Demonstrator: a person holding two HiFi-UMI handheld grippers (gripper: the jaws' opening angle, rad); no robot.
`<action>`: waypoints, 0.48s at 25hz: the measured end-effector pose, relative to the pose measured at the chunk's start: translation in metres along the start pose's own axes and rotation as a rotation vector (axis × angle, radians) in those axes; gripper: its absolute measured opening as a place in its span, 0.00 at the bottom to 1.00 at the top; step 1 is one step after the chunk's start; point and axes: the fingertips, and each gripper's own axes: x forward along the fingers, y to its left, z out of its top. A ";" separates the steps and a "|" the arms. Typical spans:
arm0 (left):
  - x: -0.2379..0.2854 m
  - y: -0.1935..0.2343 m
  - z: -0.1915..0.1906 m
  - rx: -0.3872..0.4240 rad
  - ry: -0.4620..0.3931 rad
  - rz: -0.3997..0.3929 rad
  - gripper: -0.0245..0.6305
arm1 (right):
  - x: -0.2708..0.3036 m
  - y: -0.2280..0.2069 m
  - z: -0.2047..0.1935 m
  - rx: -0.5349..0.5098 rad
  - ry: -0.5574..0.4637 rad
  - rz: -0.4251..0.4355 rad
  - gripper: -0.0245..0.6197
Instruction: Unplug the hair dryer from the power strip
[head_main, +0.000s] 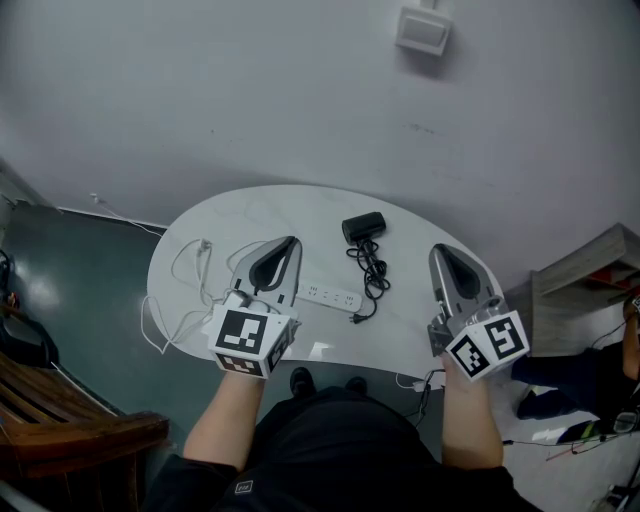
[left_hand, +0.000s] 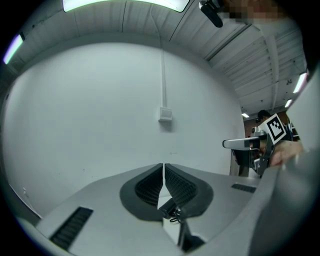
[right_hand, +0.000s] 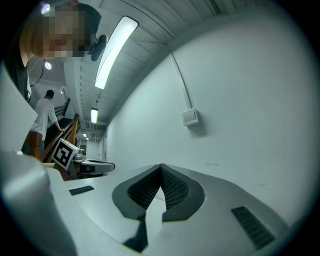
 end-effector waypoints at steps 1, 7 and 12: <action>0.000 -0.001 -0.001 0.000 0.001 -0.002 0.07 | 0.000 0.001 -0.001 0.001 0.001 0.001 0.09; -0.002 -0.006 -0.002 0.000 0.010 -0.010 0.07 | -0.003 0.003 -0.003 0.006 0.008 0.007 0.09; -0.003 -0.012 -0.005 0.005 0.014 -0.021 0.07 | -0.005 0.005 -0.005 0.009 0.009 0.011 0.09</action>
